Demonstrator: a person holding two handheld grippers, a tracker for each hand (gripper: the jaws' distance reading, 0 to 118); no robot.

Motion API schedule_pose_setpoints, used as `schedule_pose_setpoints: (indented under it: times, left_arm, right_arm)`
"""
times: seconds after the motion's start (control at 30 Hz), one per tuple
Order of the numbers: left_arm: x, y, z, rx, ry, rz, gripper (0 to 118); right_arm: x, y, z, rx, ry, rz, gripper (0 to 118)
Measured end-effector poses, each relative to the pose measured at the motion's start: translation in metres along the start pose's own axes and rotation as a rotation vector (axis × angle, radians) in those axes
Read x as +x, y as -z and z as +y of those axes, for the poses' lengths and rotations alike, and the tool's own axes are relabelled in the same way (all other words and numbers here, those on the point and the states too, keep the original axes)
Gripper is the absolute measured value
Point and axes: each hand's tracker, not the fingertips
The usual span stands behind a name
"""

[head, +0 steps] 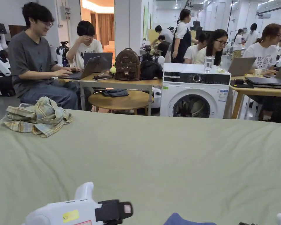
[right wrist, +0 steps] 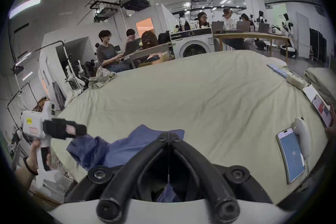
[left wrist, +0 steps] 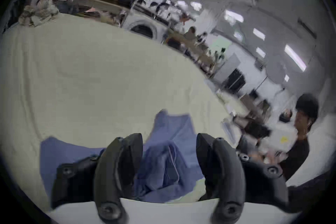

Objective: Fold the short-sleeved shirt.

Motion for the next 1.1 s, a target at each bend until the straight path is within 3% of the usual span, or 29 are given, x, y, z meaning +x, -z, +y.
schedule_pose_setpoints:
  times: [0.03,0.07,0.1,0.13,0.27,0.43,0.53,0.6,0.63,0.77,0.9,1.0,1.1]
  left_arm:
    - [-0.004,0.005,-0.007,-0.016,0.039,0.058,60]
    - [-0.006,0.016,-0.015,-0.039,0.073,0.1,37]
    - [-0.01,0.03,-0.023,-0.135,0.125,0.112,4]
    - [-0.013,0.045,-0.034,-0.201,0.142,0.112,0]
    - [-0.014,0.101,-0.084,-0.362,0.161,0.161,0]
    - [0.021,0.067,-0.057,-0.29,0.148,0.132,0]
    - [0.026,0.014,-0.026,-0.185,0.129,0.08,3]
    - [0.008,-0.023,-0.006,-0.107,0.084,0.106,46]
    - [0.0,-0.04,0.0,-0.077,0.063,0.123,55]
    - [-0.06,-0.09,0.01,0.037,-0.097,0.21,58]
    - [-0.088,-0.081,-0.011,0.013,-0.171,0.254,58]
    - [-0.107,-0.045,-0.035,-0.074,-0.302,0.115,58]
    - [-0.111,-0.029,-0.045,0.005,-0.397,-0.066,58]
  right_arm:
    - [-0.002,0.0,-0.002,0.002,0.001,-0.001,0]
    - [-0.002,0.0,-0.003,0.001,0.004,-0.002,0]
    - [-0.002,0.0,-0.004,-0.003,0.009,0.003,0]
    - [-0.002,0.001,-0.005,-0.007,0.013,0.007,0]
    - [-0.004,-0.003,-0.012,-0.027,0.015,-0.002,0]
    - [-0.001,-0.01,-0.018,-0.02,0.013,-0.016,0]
    - [-0.002,-0.007,-0.02,-0.016,0.042,0.032,0]
    - [-0.01,0.0,-0.02,-0.027,0.02,0.024,0]
    - [-0.012,0.003,-0.021,-0.026,0.014,0.024,0]
    - [-0.019,0.015,-0.017,-0.033,0.038,0.079,0]
    - [-0.026,0.019,-0.015,-0.034,0.022,0.088,0]
    - [-0.028,0.018,-0.013,-0.06,-0.004,0.117,0]
    - [-0.027,0.011,-0.01,-0.049,-0.038,0.084,0]
